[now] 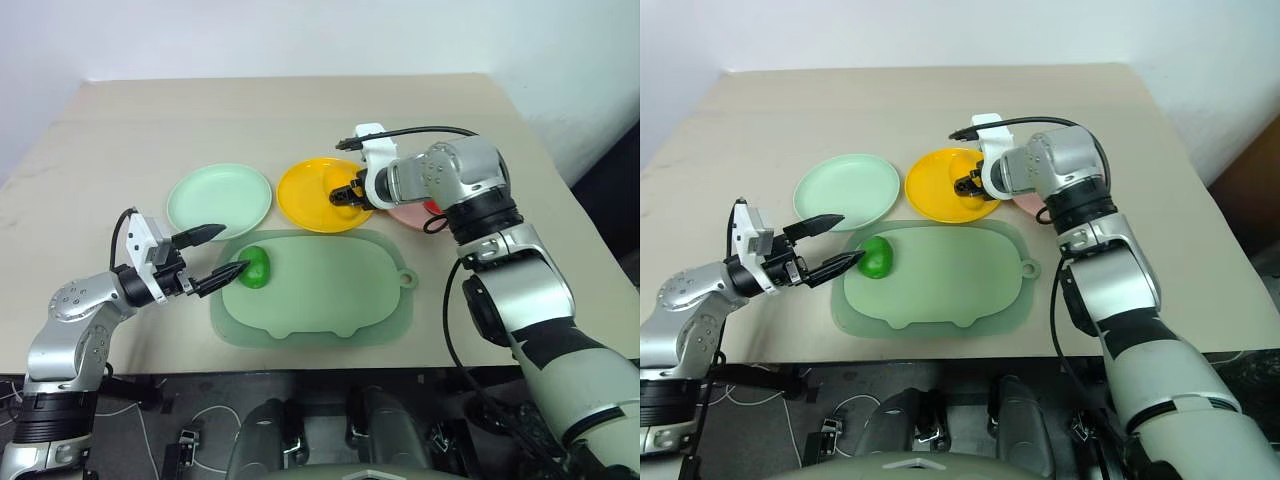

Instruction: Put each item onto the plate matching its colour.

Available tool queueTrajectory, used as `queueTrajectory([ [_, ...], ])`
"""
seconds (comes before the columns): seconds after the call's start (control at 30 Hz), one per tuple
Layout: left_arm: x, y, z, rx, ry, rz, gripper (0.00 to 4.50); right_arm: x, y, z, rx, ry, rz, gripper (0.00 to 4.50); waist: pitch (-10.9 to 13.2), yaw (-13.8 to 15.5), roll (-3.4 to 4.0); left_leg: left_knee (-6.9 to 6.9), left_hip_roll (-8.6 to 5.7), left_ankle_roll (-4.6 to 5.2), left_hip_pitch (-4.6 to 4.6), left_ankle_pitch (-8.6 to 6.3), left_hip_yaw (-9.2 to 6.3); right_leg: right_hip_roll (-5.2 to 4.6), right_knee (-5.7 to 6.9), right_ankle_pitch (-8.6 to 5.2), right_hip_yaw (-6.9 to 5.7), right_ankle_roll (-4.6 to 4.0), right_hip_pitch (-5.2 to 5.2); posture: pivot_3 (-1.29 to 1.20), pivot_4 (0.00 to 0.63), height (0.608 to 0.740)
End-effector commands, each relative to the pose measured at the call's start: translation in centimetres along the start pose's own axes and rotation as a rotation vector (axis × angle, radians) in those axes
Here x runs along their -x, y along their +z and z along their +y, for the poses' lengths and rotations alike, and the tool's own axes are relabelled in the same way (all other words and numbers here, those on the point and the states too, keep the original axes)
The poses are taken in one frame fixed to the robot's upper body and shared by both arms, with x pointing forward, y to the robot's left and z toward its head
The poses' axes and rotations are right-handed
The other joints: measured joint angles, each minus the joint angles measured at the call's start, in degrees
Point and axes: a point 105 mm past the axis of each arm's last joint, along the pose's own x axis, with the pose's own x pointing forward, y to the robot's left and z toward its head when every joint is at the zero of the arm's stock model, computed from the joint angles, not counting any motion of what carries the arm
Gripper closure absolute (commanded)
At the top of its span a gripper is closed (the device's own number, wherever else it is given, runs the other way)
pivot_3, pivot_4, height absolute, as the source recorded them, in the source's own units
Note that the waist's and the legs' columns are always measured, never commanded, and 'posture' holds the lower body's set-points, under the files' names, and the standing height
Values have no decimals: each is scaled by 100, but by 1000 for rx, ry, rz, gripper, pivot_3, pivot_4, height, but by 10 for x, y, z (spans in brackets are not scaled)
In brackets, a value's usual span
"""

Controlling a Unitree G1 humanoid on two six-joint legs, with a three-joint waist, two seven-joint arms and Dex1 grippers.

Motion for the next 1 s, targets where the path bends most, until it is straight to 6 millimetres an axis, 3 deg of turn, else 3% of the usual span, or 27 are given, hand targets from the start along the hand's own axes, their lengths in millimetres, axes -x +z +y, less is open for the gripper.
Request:
queueTrajectory([
  [0.03,5,9,2,-42,17,-32,0,-3,15,9,47,23,-40,1346,0,10,0,0,-1,0,0,0,1,-1,0,0,0,0,0,0,150,696],
  [0.3,14,-5,6,-40,28,-29,0,-13,14,16,120,36,-38,1346,0,-7,0,0,0,-2,0,0,0,-8,2,0,0,-1,-3,0,150,696],
  [0.43,18,-11,6,-38,28,-24,0,-12,21,16,128,36,-78,36,0,-36,0,0,0,-2,-1,0,0,-10,4,0,0,-1,-5,0,150,696],
  [0.57,22,-14,8,-41,30,-23,0,-6,30,14,116,42,-108,11,0,-75,0,0,-1,-3,-3,0,0,-12,11,-1,0,-2,-11,0,150,696],
  [0.8,25,-10,11,-47,47,-45,0,40,52,23,146,264,-345,11,-1,-100,-2,0,-2,-3,-7,0,0,-21,30,-1,3,-1,-23,0,150,696],
  [1.0,19,-3,7,-42,47,-64,0,91,42,17,164,356,-628,11,-3,-68,-5,2,-6,-3,-5,0,-7,-25,32,-1,3,-1,-17,0,150,696],
])
